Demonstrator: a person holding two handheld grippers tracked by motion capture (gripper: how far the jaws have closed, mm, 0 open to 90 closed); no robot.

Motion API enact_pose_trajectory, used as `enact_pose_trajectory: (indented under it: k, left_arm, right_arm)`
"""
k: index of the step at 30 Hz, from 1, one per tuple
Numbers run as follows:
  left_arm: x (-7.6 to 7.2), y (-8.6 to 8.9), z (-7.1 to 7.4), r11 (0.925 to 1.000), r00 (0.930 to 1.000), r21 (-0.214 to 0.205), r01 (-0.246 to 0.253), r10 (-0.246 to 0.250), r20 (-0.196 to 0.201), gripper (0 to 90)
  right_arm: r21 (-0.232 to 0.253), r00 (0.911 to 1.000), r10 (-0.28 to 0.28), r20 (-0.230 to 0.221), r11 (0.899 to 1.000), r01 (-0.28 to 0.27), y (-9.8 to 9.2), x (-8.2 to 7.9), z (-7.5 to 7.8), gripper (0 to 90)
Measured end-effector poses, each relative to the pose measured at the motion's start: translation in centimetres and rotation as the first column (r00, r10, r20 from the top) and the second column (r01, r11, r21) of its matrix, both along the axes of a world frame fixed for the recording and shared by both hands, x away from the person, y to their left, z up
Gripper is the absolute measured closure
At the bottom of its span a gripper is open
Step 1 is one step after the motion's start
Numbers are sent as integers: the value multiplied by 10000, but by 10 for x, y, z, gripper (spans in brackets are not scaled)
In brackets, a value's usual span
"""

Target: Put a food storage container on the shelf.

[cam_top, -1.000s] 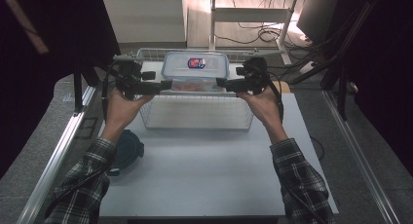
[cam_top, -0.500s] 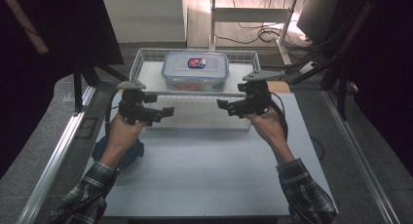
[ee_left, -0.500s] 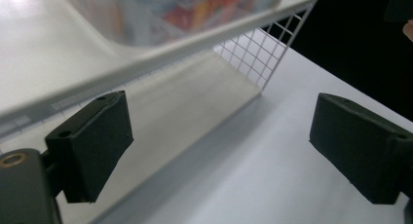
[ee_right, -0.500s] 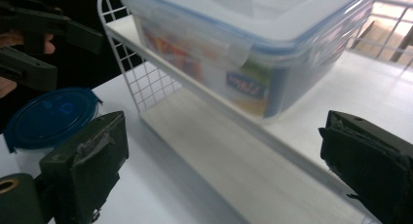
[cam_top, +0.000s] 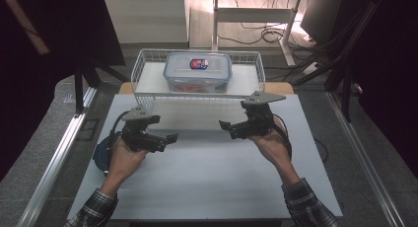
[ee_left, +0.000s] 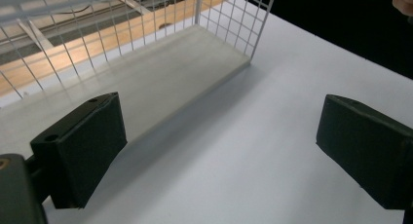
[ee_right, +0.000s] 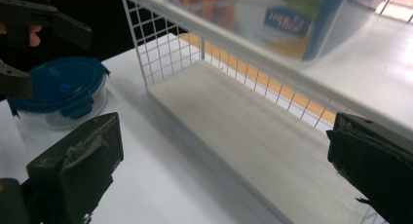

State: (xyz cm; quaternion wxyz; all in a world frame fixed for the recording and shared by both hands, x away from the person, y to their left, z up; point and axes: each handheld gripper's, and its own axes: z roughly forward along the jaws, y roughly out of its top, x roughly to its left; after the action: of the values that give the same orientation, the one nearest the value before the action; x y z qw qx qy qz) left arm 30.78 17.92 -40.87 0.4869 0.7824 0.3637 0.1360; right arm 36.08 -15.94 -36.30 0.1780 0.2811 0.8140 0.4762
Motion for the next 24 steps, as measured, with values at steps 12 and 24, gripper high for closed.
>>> enact_pose_trajectory:
  k: [12, 24]
  left_arm:
    - [-28, -4, -31, 9998, 9999, 173, 66, -64, -153, 32]
    - [-42, -15, -51, 9982, 9985, 314, 510, -503, -237, 31]
  right_arm:
    - [204, 9998, 50, -176, 9998, -46, -12, -25, -29, 0]
    - [-149, 9995, -111, -299, 9998, 107, -26, -37, -49, 0]
